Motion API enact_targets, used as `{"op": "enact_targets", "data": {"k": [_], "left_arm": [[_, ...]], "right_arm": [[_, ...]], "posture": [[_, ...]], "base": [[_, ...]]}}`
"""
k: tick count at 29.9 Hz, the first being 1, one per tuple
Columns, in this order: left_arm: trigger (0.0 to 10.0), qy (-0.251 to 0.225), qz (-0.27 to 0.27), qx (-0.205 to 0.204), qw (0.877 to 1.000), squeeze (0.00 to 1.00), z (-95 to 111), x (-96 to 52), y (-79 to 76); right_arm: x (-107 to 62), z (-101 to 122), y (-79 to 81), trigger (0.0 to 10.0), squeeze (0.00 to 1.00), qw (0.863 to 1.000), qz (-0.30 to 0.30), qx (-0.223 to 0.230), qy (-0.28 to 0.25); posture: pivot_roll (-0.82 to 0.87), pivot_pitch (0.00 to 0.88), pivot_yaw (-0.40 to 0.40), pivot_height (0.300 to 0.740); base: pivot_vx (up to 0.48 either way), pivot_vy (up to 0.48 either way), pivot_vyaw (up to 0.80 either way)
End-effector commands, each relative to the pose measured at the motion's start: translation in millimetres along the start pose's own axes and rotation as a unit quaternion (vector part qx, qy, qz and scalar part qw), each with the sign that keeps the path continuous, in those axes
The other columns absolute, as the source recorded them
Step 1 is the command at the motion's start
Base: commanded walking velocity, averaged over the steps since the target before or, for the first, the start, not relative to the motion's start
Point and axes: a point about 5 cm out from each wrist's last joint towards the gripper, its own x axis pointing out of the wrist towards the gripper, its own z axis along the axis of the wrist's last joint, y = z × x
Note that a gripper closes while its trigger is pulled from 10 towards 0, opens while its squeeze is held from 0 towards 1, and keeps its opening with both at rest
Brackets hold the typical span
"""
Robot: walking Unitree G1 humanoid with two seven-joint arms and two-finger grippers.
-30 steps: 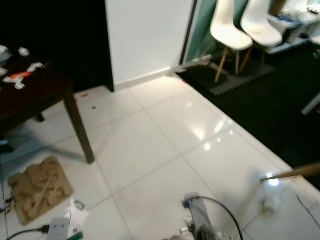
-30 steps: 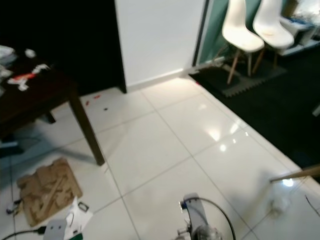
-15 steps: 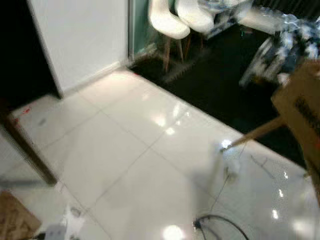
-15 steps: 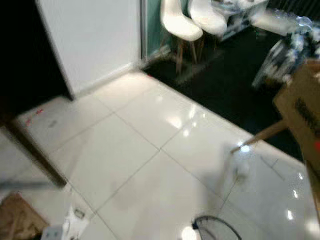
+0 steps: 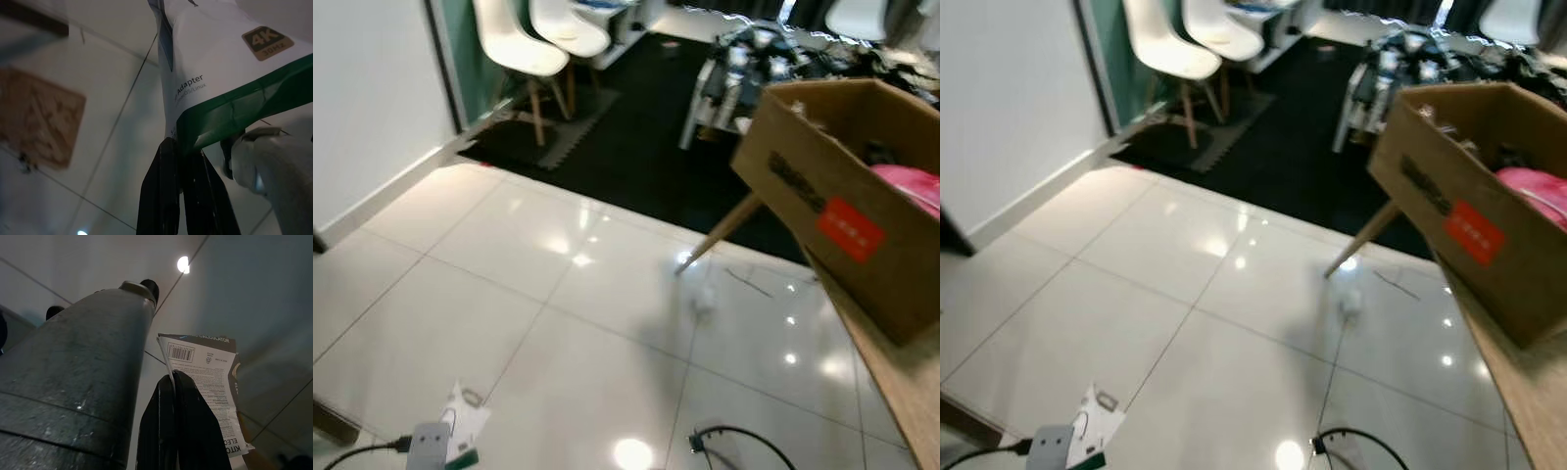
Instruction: Picking trash to rubbish bin
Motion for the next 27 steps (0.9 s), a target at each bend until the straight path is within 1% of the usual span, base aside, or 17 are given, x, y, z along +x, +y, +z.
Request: {"op": "enact_targets", "data": {"k": [1, 10, 12, 14, 15, 16, 18, 19, 20, 21, 22, 23, 24, 25, 26, 27], "left_arm": [[10.0, 0.012, -0.006, 0.003, 1.0, 0.0, -6, -0.5, -3.7], [10.0, 0.018, -0.014, 0.01, 1.0, 0.0, -10, -1.0, -6.6], [10.0, 0.016, -0.015, 0.012, 1.0, 0.0, -8, -0.7, -8.0], [10.0, 0.014, -0.015, 0.012, 1.0, 0.0, -7, -0.4, -8.4], [10.0, 0.014, -0.015, 0.012, 1.0, 0.0, -7, -0.4, -8.4], [10.0, 0.008, -0.014, 0.01, 1.0, 0.0, -4, 0.0, -7.6], [10.0, 0.005, -0.013, 0.008, 1.0, 0.0, -2, 0.2, -6.7], [10.0, 0.003, -0.013, 0.008, 1.0, 0.0, -1, 0.2, -6.3], [10.0, 0.003, -0.013, 0.008, 1.0, 0.0, -1, 0.2, -6.3], [10.0, -0.004, -0.011, 0.005, 1.0, 0.0, 3, 0.7, -4.2], [10.0, -0.004, -0.011, 0.005, 1.0, 0.0, 3, 0.7, -4.2], [10.0, -0.011, -0.01, 0.004, 1.0, 0.0, 7, 1.1, -3.1], [10.0, -0.023, -0.009, 0.004, 1.0, 0.0, 14, 1.8, -2.2], [10.0, -0.023, -0.009, 0.004, 1.0, 0.0, 14, 1.8, -2.2], [10.0, -0.035, -0.009, 0.004, 0.999, 0.0, 22, 2.4, -1.5], [10.0, -0.054, -0.007, -0.001, 0.999, 0.0, 33, 3.1, -0.7]], "right_arm": [[-1.4, -13, -1.7, 10.0, 0.0, 1.0, -0.003, 0.0, 0.023], [-1.5, -13, -2.3, 10.0, 0.0, 1.0, -0.002, 0.002, 0.022], [-1.1, -10, -1.7, 10.0, 0.0, 1.0, 0.0, 0.002, 0.017], [-0.3, -1, -0.5, 10.0, 0.0, 1.0, 0.004, 0.014, -0.005], [-0.3, -1, -0.5, 10.0, 0.0, 1.0, 0.004, 0.014, -0.005], [0.3, 22, -0.3, 10.0, 0.0, 0.998, 0.016, 0.033, -0.059], [-0.6, 44, -0.4, 10.0, 0.0, 0.993, 0.028, 0.045, -0.106], [-1.1, 51, -0.4, 10.0, 0.0, 0.991, 0.033, 0.047, -0.121], [-1.1, 51, -0.4, 10.0, 0.0, 0.991, 0.033, 0.047, -0.121], [-6.4, 90, -0.1, 10.0, 0.0, 0.978, 0.058, 0.046, -0.196], [-6.4, 90, -0.1, 10.0, 0.0, 0.978, 0.058, 0.046, -0.196], [-11.2, 112, 0.6, 10.0, 0.0, 0.968, 0.071, 0.031, -0.237], [-18.5, 137, 2.4, 10.0, 0.0, 0.955, 0.088, 0.009, -0.284], [-18.5, 137, 2.4, 10.0, 0.0, 0.955, 0.088, 0.009, -0.284], [-25.5, 157, 4.6, 10.0, 0.0, 0.942, 0.106, -0.006, -0.319], [-34.8, 178, 9.0, 10.0, 0.0, 0.924, 0.133, -0.024, -0.358]], "posture": [[0.08, 0.085, -0.005, 0.74], [0.08, 0.083, -0.002, 0.74], [0.08, 0.086, -0.003, 0.74], [0.08, 0.086, -0.003, 0.74], [0.08, 0.086, -0.003, 0.74], [0.08, 0.088, -0.001, 0.74], [0.08, 0.088, -0.001, 0.74], [0.08, 0.088, -0.001, 0.74], [0.08, 0.088, -0.001, 0.74], [0.07, 0.092, 0.009, 0.74], [0.07, 0.092, 0.009, 0.74], [0.07, 0.092, 0.009, 0.74], [0.07, 0.095, 0.01, 0.74], [0.07, 0.095, 0.01, 0.74], [0.07, 0.095, 0.01, 0.74], [0.07, 0.095, 0.01, 0.74]], "base": [[0.0, 0.0, -0.8], [0.0, 0.0, -0.8], [0.0, 0.0, -0.8], [0.0, 0.0, -0.8], [0.0, 0.0, -0.8], [0.0, 0.0, -0.8], [0.0, 0.0, -0.8], [0.0, 0.0, -0.8], [0.0, 0.0, -0.8], [0.0, 0.0, -0.8], [0.0, 0.0, -0.8], [0.0, 0.0, -0.8], [0.0, 0.0, -0.8], [0.0, 0.0, -0.8], [0.0, 0.0, -0.8], [0.0, 0.0, 0.0]]}}
